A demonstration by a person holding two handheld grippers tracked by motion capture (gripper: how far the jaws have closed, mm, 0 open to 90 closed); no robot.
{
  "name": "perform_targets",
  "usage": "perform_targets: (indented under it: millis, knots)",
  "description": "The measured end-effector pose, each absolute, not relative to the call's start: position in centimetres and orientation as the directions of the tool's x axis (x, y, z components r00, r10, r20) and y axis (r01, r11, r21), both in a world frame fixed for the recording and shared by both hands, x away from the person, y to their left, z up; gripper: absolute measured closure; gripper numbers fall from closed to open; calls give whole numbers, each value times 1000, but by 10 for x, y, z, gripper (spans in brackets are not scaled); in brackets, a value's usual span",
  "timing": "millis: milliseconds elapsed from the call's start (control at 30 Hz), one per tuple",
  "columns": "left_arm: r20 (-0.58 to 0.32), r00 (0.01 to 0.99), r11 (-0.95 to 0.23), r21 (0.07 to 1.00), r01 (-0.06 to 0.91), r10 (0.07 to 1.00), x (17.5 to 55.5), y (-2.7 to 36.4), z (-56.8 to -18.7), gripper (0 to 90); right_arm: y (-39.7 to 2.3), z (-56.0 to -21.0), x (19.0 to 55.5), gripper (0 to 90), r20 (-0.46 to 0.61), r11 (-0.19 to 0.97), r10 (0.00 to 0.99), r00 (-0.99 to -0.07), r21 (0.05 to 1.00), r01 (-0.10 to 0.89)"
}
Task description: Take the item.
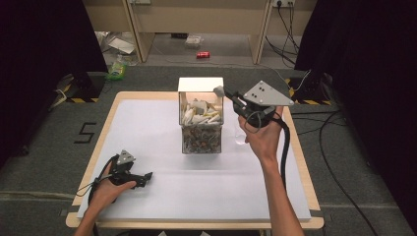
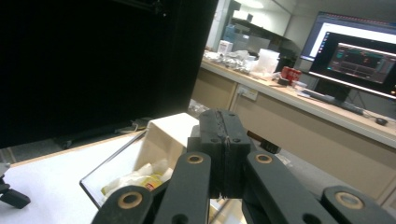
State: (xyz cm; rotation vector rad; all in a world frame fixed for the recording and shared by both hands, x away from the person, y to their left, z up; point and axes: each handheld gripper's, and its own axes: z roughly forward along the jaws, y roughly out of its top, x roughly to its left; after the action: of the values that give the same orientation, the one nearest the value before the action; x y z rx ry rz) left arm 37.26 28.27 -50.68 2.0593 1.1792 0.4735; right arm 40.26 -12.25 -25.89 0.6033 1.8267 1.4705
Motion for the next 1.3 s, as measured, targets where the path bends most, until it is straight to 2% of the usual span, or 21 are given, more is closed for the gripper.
perform_targets:
  millis: [567, 867, 1300]
  knots:
    - [-30, 517, -335, 729, 597, 856, 372, 283, -507, 0, -168, -261, 401, 900, -229, 254, 795, -562, 967, -35]
    - [-30, 517, -335, 729, 597, 856, 372, 283, -507, 0, -188, -293, 414, 900, -185, 243, 832, -524, 969, 43]
    - [-28, 517, -336, 730, 595, 856, 373, 282, -507, 0, -209, -321, 426, 900, -131, 201, 866, -482, 975, 97]
